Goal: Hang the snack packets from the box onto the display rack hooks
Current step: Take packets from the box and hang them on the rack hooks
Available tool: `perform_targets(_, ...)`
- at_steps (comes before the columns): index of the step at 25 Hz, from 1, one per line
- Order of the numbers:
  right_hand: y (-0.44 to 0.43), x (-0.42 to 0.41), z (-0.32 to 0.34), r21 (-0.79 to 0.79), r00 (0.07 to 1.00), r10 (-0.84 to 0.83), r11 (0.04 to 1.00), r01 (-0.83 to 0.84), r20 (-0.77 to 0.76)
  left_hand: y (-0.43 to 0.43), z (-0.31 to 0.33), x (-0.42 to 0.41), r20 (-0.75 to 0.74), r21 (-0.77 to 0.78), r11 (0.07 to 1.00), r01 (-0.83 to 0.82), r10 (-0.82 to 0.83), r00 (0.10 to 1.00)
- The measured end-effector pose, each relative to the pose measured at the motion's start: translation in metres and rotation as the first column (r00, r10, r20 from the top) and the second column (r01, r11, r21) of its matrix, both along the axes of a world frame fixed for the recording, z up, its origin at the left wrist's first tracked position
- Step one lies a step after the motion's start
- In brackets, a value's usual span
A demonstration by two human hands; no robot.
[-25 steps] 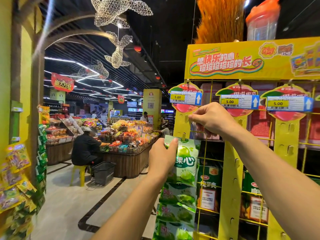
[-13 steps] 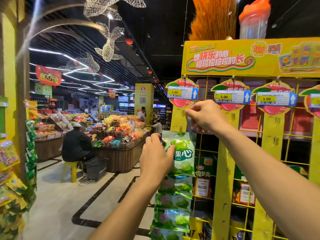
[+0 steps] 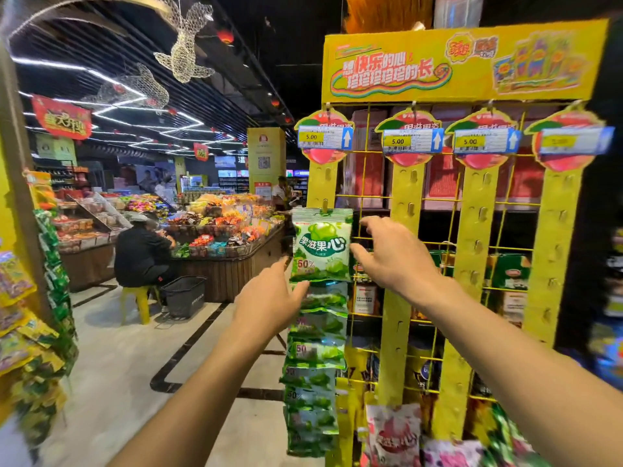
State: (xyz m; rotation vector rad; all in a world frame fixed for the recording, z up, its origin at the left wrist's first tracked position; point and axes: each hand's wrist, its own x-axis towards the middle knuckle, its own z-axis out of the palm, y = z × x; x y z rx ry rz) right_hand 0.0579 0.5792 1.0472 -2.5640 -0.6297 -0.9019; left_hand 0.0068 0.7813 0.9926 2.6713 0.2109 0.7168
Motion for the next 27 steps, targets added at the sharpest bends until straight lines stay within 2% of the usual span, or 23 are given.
perform_targets(5,-0.059,-0.03,-0.033,-0.085,0.993,-0.089,0.993,0.082,-0.078,-0.042,-0.012,-0.022,-0.063,0.088,0.993,-0.073,0.079,0.995)
perform_targets(9,-0.13,-0.061,-0.054,-0.139,0.982,-0.139,0.983,0.121,-0.125,-0.1,-0.027,-0.046,-0.171,0.132,0.987,-0.094,0.116,0.978)
perform_targets(16,-0.274,-0.122,-0.09,-0.24,0.956,-0.249,0.948,0.207,-0.156,-0.259,-0.05,-0.084,-0.174,0.176,0.984,0.042,-0.011,0.985)
perform_targets(27,-0.481,-0.158,-0.148,-0.297,0.808,-0.506,0.855,0.425,-0.3,-0.486,-0.087,-0.076,-0.265,0.257,0.889,0.378,-0.311,0.913)
